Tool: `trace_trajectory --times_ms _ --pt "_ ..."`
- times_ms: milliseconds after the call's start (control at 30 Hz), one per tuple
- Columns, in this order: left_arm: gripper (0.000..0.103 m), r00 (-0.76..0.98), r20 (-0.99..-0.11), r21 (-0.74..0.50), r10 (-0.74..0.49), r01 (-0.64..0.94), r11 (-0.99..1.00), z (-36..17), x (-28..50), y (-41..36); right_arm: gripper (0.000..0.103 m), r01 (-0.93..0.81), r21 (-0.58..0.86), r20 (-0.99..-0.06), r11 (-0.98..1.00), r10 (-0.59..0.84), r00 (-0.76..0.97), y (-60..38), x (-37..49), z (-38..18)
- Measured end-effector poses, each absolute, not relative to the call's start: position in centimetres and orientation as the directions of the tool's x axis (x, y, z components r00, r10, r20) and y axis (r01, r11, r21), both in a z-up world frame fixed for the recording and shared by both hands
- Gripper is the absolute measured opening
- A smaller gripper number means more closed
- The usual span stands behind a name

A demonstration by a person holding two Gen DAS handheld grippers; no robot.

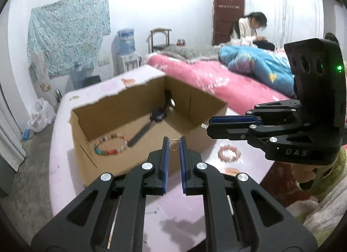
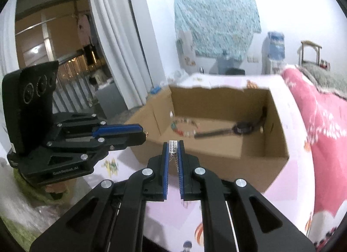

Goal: Organize jewelry
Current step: 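Carry the gold ring and spring charm over the cardboard box with both grippers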

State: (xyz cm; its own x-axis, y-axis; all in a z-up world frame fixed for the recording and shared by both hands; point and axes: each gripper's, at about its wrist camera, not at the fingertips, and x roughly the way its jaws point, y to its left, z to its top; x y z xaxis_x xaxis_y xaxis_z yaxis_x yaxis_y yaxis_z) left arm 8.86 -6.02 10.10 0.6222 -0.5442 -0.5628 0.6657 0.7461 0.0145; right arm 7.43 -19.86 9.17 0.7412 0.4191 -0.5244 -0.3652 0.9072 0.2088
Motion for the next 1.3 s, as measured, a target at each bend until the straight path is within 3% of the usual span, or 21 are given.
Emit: trace_trajectory --times_ms 333,600,1100,1167,1300 --pt "0.009 0.69 -0.521 0.025 -0.502 0.6 0.799 11.7 12.6 -4.7 0.008 -0.353 0.298 -0.462 0.887 0.458 0.76 -21.8 12.8 10.9" --pt "0.009 0.636 -0.63 -0.025 -0.447 0.558 0.829 8.1 16.9 -4.9 0.008 -0.293 0.404 -0.524 0.867 0.481 0.703 -22.3 17.0 7.6" --pt "0.009 0.609 -0.735 0.04 -0.3 0.48 0.877 4.2 20.6 -5.8 0.009 -0.198 0.353 -0.674 0.914 0.396 0.623 -19.6 21.3 4.2" --pt "0.02 0.604 -0.74 0.035 -0.295 0.474 0.88 4.1 20.8 -5.7 0.024 -0.181 0.356 -0.683 0.917 0.387 0.619 -19.8 21.4 4.0" --pt "0.038 0.624 -0.732 0.059 -0.273 0.457 0.887 4.3 20.4 -5.5 0.038 -0.164 0.342 -0.681 0.925 0.365 0.635 -20.0 20.7 4.2"
